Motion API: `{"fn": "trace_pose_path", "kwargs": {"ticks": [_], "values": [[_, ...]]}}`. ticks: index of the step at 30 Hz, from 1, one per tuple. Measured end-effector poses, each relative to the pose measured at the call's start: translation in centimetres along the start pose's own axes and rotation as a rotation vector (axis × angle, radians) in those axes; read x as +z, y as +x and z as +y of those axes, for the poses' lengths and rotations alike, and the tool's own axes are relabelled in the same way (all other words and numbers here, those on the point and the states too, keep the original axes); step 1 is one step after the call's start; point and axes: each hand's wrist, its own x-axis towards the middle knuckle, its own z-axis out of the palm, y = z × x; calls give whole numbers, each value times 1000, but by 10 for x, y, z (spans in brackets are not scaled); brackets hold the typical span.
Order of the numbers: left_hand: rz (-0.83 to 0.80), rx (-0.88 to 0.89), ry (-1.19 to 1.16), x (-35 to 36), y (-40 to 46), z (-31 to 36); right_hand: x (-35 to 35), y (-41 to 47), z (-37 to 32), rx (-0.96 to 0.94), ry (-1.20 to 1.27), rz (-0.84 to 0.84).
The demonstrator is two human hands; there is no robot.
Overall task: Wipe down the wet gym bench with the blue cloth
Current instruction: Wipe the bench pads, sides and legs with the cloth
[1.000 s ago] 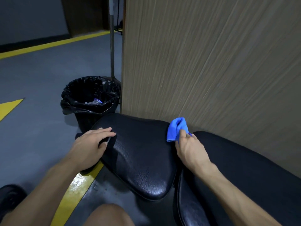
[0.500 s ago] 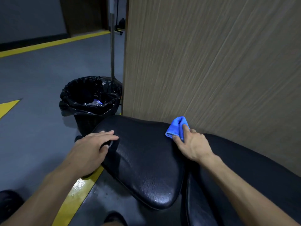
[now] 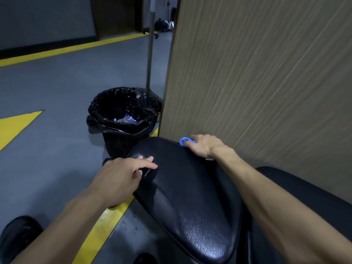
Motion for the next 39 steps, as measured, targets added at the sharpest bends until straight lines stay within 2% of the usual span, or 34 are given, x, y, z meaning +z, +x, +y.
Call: {"fn": "trace_pose_path", "kwargs": {"ticks": [3, 5, 12, 16, 20, 26, 29, 32, 39], "values": [[4, -8, -23, 0, 3, -6, 12, 11, -44, -113, 17, 12], [-5, 2, -21, 2, 3, -9, 14, 10, -42, -155, 45, 11], [-10, 21, -58, 10, 1, -11, 1, -42, 81, -96, 135, 94], [-11, 16, -70, 11, 4, -15, 0, -58, 98, -132, 132, 109], [-19, 36, -91, 13, 3, -18, 10, -29, 64, -149, 24, 144], [-20, 57, -110, 12, 5, -23, 29, 12, -60, -312, 6, 176], [-13, 59, -119, 12, 7, -26, 36, 17, -88, -375, -41, 185], [-3, 56, -110, 12, 7, -26, 32, 5, -64, -381, 12, 177], [-30, 45, -121, 13, 0, -24, 19, -41, 69, -283, 62, 237]]}}
